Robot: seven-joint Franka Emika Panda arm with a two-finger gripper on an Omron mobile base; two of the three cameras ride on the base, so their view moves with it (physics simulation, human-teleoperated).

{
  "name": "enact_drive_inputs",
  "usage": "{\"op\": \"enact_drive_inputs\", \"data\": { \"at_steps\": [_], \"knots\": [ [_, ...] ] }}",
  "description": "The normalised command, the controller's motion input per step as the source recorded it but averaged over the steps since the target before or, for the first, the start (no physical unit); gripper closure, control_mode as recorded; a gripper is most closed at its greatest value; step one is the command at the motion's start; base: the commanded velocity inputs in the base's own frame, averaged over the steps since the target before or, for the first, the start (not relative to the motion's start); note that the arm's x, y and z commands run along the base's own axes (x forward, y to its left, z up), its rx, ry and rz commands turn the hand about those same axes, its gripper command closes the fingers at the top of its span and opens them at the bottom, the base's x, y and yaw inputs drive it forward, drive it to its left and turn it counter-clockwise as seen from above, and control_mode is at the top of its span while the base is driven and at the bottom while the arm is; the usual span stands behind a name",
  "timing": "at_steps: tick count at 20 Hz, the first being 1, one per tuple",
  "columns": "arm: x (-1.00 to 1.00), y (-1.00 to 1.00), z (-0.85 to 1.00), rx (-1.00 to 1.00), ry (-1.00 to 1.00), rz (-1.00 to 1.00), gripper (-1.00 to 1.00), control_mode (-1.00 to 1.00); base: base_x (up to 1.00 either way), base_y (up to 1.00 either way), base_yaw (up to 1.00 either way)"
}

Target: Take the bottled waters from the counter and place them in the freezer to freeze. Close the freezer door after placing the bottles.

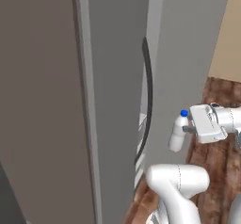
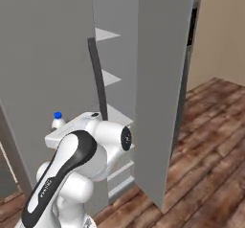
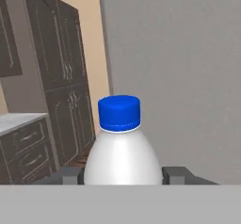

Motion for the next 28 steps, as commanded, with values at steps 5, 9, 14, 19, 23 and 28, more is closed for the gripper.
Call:
{"op": "enact_drive_inputs", "data": {
  "at_steps": [5,9,14,19,23,28],
  "knots": [
    [0.00,0.00,0.00,0.00,0.00,0.00,1.00,1.00,0.04,-0.61,0.49],
    [0.00,0.00,0.00,0.00,0.00,0.00,1.00,1.00,0.01,-0.59,0.37],
    [0.00,0.00,0.00,0.00,0.00,0.00,1.00,1.00,0.06,-0.58,0.12],
    [0.00,0.00,0.00,0.00,0.00,0.00,1.00,1.00,0.19,-0.50,0.00],
    [0.00,0.00,0.00,0.00,0.00,0.00,1.00,1.00,0.08,-0.39,0.00],
    [0.00,0.00,0.00,0.00,0.00,0.00,1.00,1.00,0.00,-0.30,0.00]
  ]
}}
